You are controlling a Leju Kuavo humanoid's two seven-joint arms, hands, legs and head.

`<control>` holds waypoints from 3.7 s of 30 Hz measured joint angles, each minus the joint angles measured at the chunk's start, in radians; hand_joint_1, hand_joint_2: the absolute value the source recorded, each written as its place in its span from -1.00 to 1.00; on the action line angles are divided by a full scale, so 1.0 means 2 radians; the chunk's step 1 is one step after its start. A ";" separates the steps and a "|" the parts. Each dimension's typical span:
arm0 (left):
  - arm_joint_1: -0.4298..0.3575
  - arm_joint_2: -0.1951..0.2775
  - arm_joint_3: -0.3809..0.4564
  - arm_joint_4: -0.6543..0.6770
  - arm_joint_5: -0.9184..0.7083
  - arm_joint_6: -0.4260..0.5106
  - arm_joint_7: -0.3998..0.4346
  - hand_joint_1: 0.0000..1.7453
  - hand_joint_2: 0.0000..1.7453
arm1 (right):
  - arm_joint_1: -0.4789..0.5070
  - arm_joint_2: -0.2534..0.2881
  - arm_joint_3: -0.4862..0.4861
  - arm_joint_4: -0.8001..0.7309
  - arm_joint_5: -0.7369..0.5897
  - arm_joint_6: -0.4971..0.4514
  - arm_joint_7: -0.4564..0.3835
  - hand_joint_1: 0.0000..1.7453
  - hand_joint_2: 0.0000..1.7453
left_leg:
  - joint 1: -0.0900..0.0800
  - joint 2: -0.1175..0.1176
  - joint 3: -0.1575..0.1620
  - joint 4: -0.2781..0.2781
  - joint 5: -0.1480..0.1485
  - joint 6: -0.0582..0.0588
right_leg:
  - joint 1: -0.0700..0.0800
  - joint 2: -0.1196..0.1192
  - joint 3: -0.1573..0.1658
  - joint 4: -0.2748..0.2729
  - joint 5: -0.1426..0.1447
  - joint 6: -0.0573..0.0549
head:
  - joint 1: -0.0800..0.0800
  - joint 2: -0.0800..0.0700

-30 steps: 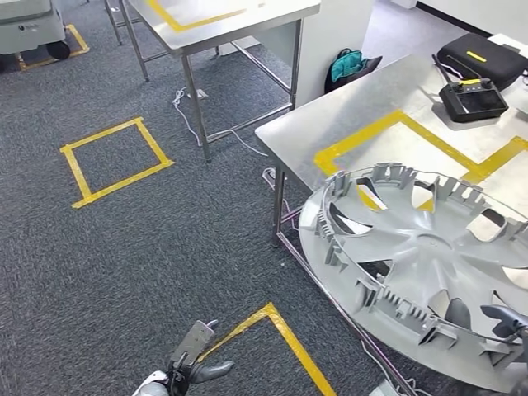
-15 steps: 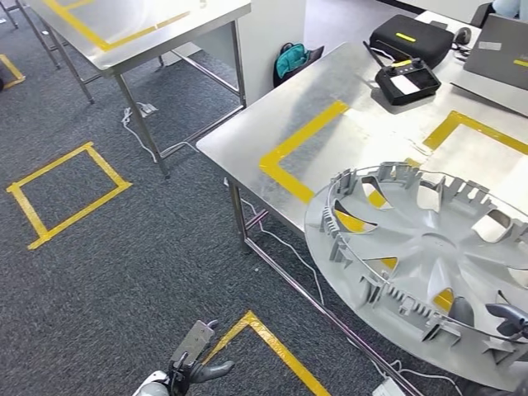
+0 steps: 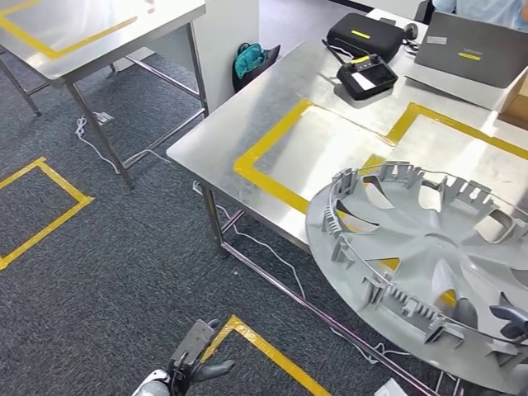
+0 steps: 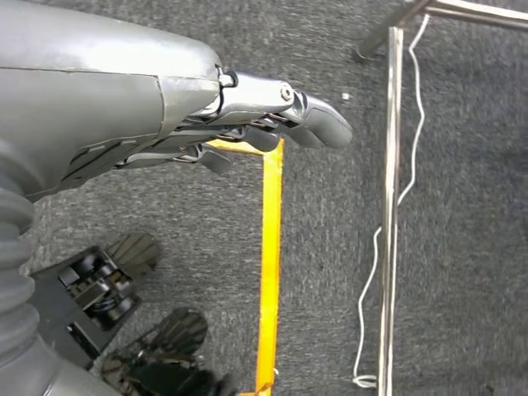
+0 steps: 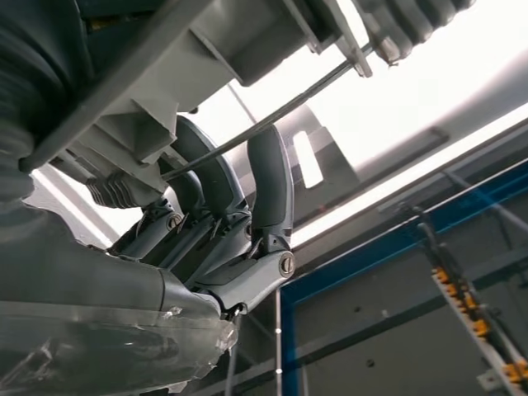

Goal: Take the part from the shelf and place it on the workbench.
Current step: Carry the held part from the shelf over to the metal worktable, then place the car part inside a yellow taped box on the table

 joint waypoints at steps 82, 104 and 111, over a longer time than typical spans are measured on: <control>0.001 0.016 0.010 0.005 -0.001 -0.001 -0.004 -1.00 1.00 | 0.006 0.000 -0.001 0.005 -0.033 0.001 -0.042 1.00 1.00 | 0.004 -0.023 -0.016 0.008 0.001 -0.012 | -0.001 0.020 0.094 -0.084 -0.011 -0.004 | -0.010 0.000; 0.031 0.024 0.035 0.009 0.007 0.000 -0.031 -1.00 1.00 | 0.030 0.002 -0.173 0.106 -0.359 0.013 -0.091 1.00 1.00 | -0.004 -0.029 0.036 -0.010 -0.023 -0.002 | 0.010 0.010 0.029 -0.083 0.049 -0.013 | -0.007 0.000; 0.029 0.024 0.046 0.010 0.005 -0.002 -0.034 -1.00 1.00 | 0.014 0.002 -0.285 0.150 -0.387 0.101 -0.088 1.00 1.00 | -0.004 -0.027 0.037 -0.010 -0.023 -0.006 | 0.010 0.012 0.029 -0.083 0.049 -0.015 | -0.007 0.000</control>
